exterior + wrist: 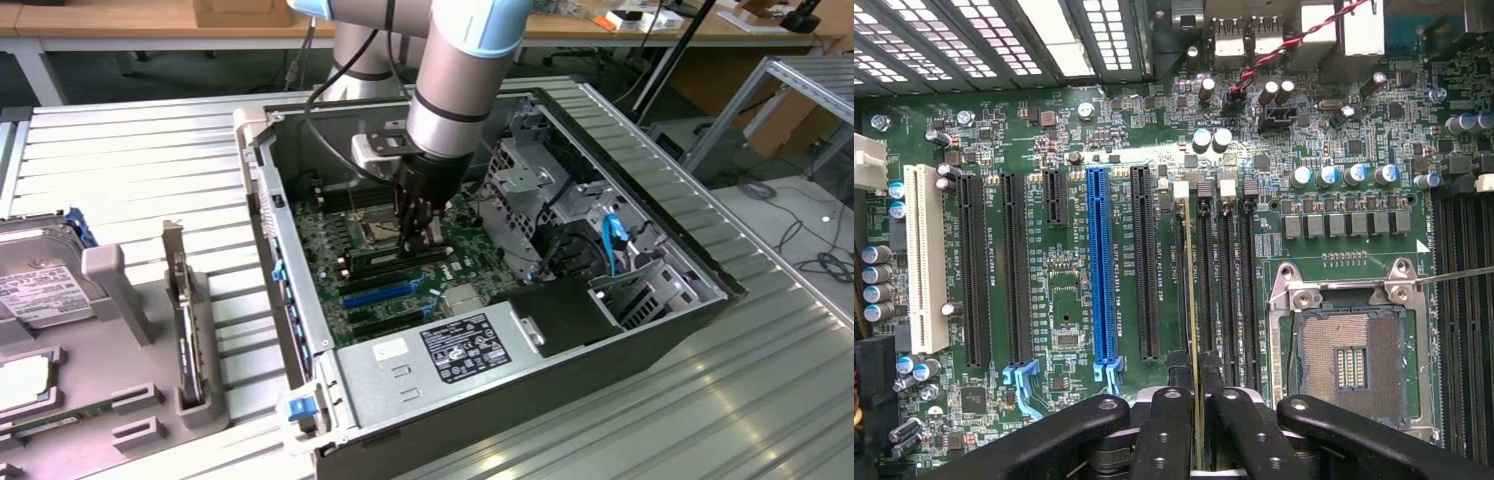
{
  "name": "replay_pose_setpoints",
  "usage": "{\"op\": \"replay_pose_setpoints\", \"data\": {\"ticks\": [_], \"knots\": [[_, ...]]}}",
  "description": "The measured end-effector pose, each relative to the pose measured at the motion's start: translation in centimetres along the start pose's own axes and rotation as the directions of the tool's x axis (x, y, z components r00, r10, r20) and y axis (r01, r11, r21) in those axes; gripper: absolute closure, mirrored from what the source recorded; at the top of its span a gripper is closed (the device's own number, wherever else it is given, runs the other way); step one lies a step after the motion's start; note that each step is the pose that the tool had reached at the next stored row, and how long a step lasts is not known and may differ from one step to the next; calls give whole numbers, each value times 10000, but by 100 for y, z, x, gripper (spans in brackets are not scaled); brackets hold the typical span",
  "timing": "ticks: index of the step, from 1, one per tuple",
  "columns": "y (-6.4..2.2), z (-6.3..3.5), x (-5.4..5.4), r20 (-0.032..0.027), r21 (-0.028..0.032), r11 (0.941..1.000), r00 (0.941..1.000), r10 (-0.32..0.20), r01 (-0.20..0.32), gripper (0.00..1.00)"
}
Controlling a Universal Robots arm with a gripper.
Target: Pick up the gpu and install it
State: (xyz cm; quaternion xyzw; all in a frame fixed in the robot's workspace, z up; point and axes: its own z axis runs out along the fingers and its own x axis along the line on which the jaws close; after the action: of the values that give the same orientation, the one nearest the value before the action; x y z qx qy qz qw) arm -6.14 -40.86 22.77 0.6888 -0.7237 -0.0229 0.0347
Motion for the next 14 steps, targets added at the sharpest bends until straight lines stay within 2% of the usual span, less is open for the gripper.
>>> {"op": "replay_pose_setpoints", "data": {"ticks": [14], "knots": [[-1,20,-3,-4,1,10000,10000,-38,38,86]]}}
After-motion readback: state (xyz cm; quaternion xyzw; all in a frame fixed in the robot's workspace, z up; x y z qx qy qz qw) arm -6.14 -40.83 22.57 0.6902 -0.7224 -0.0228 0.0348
